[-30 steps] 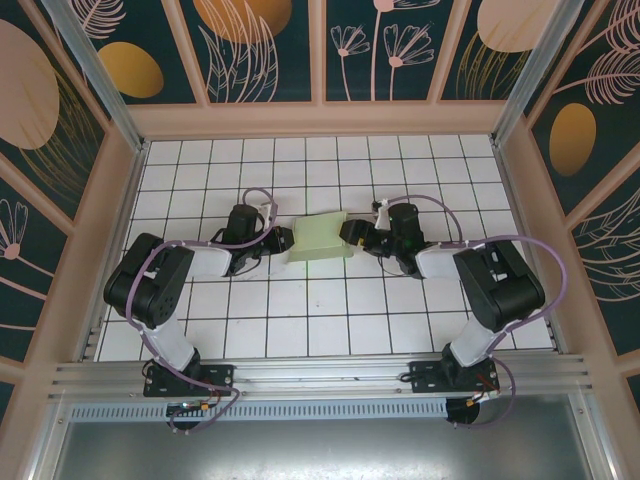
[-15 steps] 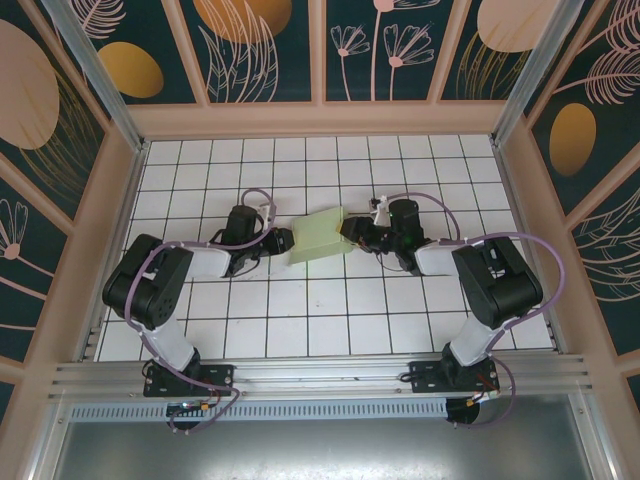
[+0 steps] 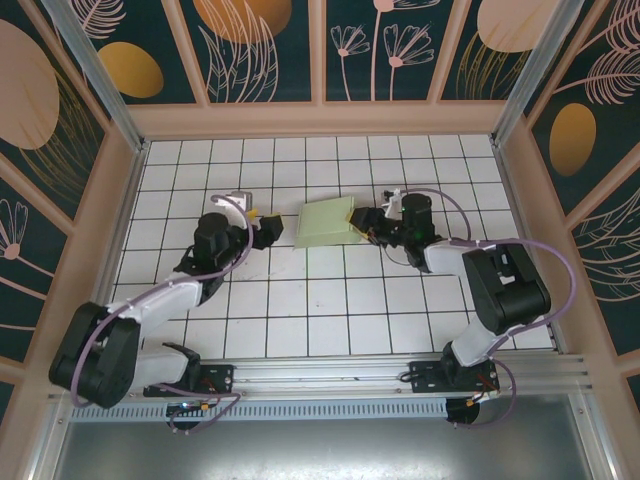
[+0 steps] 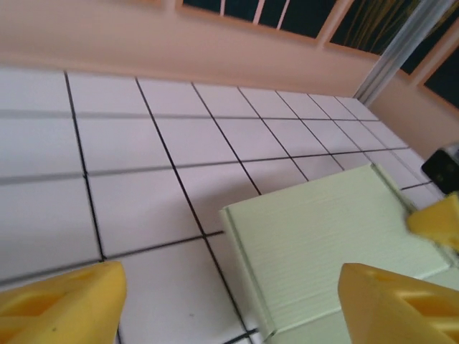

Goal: Fold the paper box

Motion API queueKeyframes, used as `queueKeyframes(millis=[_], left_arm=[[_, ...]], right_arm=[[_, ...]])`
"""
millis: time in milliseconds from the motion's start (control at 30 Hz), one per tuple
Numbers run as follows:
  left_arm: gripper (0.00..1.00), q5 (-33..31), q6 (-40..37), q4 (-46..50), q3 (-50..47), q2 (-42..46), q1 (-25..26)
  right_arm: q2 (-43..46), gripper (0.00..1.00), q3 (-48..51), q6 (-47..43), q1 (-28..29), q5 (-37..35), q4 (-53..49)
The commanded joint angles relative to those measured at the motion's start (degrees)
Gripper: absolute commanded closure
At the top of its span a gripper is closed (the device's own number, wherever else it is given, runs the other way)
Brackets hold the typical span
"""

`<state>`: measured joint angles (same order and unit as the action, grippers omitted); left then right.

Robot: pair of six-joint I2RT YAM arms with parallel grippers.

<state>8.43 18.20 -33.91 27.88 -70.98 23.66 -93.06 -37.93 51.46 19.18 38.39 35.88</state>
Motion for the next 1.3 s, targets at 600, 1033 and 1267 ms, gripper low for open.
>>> queueKeyframes(millis=[600, 1033, 1267], left_arm=[[0.01, -28.5, -73.0, -39.1, -12.0, -4.3, 22.7], [0.01, -37.3, -93.3, -71.0, -7.4, -29.2, 25.0], [0.01, -34.4, -91.7, -70.8, -6.2, -30.5, 25.0]], right_arm=[[9.3, 0.54, 2.5, 6.9, -5.5, 7.9, 4.2], [11.6, 0.54, 3.4, 9.0, -5.1, 9.0, 5.8], [10.8, 0.54, 3.9, 10.9, -4.0, 9.0, 8.2]])
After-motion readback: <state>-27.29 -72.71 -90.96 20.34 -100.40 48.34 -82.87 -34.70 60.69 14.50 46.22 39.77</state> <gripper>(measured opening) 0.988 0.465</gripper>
